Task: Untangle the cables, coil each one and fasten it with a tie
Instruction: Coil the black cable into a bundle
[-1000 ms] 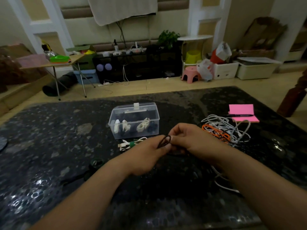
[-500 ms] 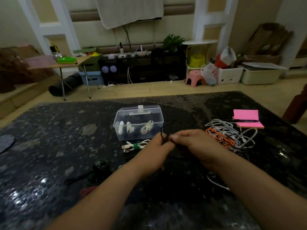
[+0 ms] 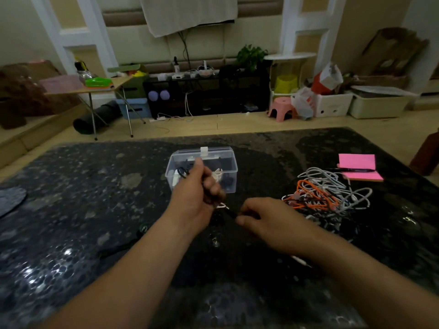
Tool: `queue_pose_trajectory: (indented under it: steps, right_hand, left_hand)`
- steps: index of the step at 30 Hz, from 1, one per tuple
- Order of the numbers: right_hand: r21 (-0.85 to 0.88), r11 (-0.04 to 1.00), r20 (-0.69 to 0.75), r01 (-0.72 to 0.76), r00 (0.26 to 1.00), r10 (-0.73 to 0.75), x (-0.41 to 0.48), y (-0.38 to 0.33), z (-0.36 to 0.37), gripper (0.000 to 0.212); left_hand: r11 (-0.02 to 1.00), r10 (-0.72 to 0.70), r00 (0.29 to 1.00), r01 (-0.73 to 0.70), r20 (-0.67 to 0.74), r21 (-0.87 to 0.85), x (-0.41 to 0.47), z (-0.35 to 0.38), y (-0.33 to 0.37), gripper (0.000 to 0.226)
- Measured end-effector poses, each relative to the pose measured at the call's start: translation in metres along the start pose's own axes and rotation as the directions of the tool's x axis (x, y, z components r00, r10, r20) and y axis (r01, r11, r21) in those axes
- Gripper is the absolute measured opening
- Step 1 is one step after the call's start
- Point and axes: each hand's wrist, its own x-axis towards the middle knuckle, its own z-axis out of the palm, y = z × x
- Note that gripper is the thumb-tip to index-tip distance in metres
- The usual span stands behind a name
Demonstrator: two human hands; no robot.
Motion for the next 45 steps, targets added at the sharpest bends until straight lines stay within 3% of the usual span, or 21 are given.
queue_pose_trajectory:
  steps: [3, 5, 7, 10, 12, 13, 16, 18, 20, 24, 28, 30, 33, 35, 39, 42, 45]
  right_hand:
    - [-0.023, 1.000, 0.054, 0.019, 0.998, -0.018, -0.001, 0.012, -0.023, 0.012]
    - [-0.016, 1.000, -0.008, 0.026, 1.000, -0.026, -0.001, 0.015, -0.034, 0.010]
    - [-0.043, 0.998, -0.103, 0.047, 0.993, -0.051, 0.000, 0.016, -0.037, 0.012]
    - [0.049, 0.998, -0.136, 0.040, 0.990, -0.033, 0.001, 0.013, -0.046, 0.009]
    - [0.079, 0.997, -0.023, 0.019, 1.000, -0.017, -0.002, 0.013, -0.056, 0.010]
    - [0.073, 0.997, 0.028, 0.008, 1.000, -0.010, -0.004, 0.016, -0.061, 0.008]
    - [0.059, 0.997, 0.071, -0.048, 0.996, 0.044, -0.010, 0.027, -0.075, 0.012]
    - [0.043, 0.995, 0.022, -0.094, 0.995, 0.093, -0.012, 0.039, -0.083, 0.020]
    - [0.085, 0.987, -0.035, -0.134, 0.990, 0.138, -0.014, 0.048, -0.088, 0.024]
    - [0.119, 0.986, -0.170, -0.120, 0.976, 0.139, -0.007, 0.040, -0.085, 0.028]
    - [0.020, 0.999, -0.124, -0.050, 0.991, 0.052, -0.004, 0.015, -0.061, 0.034]
    - [-0.046, 0.999, -0.072, 0.010, 0.997, -0.013, -0.004, 0.008, -0.047, 0.039]
    - [0.075, 0.996, -0.105, 0.040, 0.994, -0.032, -0.002, 0.007, -0.032, 0.034]
    - [0.031, 0.997, -0.090, 0.071, 0.994, -0.068, -0.001, 0.008, -0.022, 0.027]
    - [-0.041, 0.995, -0.056, 0.094, 0.994, -0.096, -0.006, 0.007, -0.012, 0.020]
    - [-0.075, 0.995, -0.090, 0.062, 0.994, -0.068, -0.005, 0.006, -0.011, 0.025]
    - [-0.163, 0.987, -0.087, -0.011, 0.996, -0.003, -0.002, 0.007, -0.013, 0.033]
  left_hand:
    - [0.963, 0.092, 0.995, -0.099, 0.037, 0.251, 0.011, -0.012, 0.007, 0.033]
    - [0.818, 0.079, 0.985, -0.150, 0.151, 0.555, 0.009, -0.013, 0.001, 0.030]
    - [0.613, -0.060, 0.947, -0.214, 0.315, 0.761, 0.002, -0.008, -0.008, 0.037]
    - [0.418, -0.308, 0.823, -0.334, 0.477, 0.845, -0.007, 0.001, -0.016, 0.031]
    - [0.271, -0.326, 0.821, -0.394, 0.469, 0.878, -0.007, 0.002, -0.014, 0.033]
    - [0.269, -0.310, 0.831, -0.389, 0.461, 0.881, -0.006, 0.002, -0.012, 0.035]
    - [0.514, -0.179, 0.911, -0.237, 0.373, 0.825, -0.003, 0.001, -0.005, 0.033]
    - [0.690, -0.089, 0.961, -0.130, 0.262, 0.712, 0.002, -0.001, 0.002, 0.036]
    - [0.799, -0.077, 0.970, -0.079, 0.232, 0.596, 0.005, -0.003, 0.006, 0.038]
    - [0.747, -0.137, 0.930, -0.129, 0.341, 0.652, -0.003, 0.001, -0.007, 0.034]
    - [0.745, -0.117, 0.918, -0.171, 0.378, 0.645, -0.011, 0.012, -0.030, 0.019]
    - [0.777, -0.098, 0.929, -0.152, 0.357, 0.610, -0.015, 0.015, -0.034, 0.021]
    - [0.855, -0.035, 0.964, -0.108, 0.264, 0.508, -0.014, 0.013, -0.036, 0.030]
    - [0.896, -0.014, 0.981, -0.073, 0.193, 0.438, -0.010, 0.011, -0.037, 0.028]
    - [0.882, -0.014, 0.979, -0.084, 0.204, 0.464, -0.012, 0.014, -0.039, 0.028]
    - [0.894, -0.071, 0.970, -0.042, 0.233, 0.446, -0.014, 0.017, -0.040, 0.022]
    - [0.941, -0.086, 0.987, 0.036, 0.135, 0.335, -0.010, 0.016, -0.038, 0.028]
